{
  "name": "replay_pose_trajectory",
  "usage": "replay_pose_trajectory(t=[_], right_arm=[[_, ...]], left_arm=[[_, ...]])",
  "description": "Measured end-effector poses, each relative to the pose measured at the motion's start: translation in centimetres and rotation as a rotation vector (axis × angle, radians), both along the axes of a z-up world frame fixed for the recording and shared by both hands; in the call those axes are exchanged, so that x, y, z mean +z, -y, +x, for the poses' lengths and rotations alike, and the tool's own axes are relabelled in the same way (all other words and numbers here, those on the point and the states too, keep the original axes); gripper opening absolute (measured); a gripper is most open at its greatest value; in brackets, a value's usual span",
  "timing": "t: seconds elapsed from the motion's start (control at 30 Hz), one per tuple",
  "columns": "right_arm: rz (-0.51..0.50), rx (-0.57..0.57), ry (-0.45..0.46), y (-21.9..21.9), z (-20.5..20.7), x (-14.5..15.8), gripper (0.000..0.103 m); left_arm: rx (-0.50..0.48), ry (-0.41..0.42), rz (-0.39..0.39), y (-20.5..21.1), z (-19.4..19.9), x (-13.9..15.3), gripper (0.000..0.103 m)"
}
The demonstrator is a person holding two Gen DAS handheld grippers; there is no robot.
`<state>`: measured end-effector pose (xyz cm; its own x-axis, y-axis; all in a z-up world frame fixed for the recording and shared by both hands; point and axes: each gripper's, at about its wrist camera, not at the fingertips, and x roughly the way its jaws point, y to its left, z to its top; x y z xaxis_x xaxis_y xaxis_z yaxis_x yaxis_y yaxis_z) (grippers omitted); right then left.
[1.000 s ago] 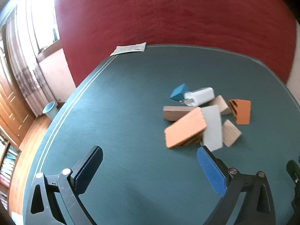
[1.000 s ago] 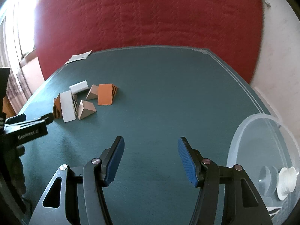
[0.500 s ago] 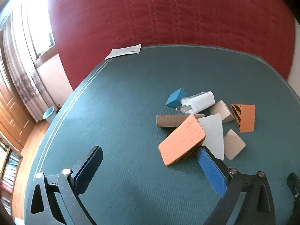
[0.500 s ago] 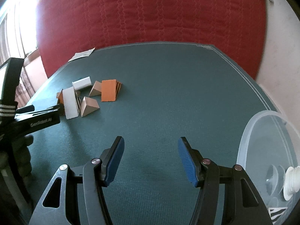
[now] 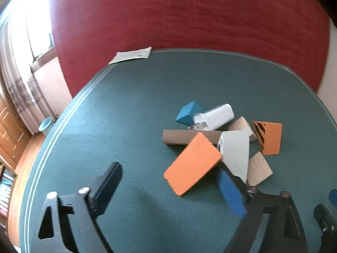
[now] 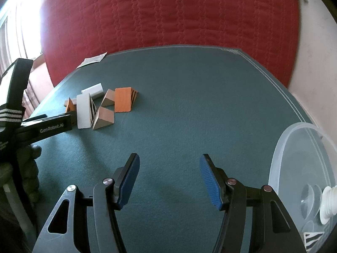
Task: Organize rigid objects
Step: 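Grasp the orange black-striped triangle block with the left gripper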
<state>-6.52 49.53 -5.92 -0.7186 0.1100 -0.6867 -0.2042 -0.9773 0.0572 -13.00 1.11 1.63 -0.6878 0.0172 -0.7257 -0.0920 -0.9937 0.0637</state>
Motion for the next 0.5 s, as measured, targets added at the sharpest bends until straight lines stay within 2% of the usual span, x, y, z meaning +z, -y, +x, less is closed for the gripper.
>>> replay_pose_trajectory(t=[0.13,0.2,0.5], right_arm=[[0.002,0.001,0.004,0.1,0.1,0.0,0.061],[0.005,0.004,0.007,0.2,0.0,0.1,0.061],[-0.001,0.049,0.002,1.2,0.0,0.5,0.061]], left_arm=[[-0.043,0.019,0.038,0.0,-0.4,-0.2,0.066],[-0.066,0.023,0.061,0.0,-0.5,-0.3,0.049],[-0.08,-0.01,0.083,0.6,0.1,0.4,0.046]])
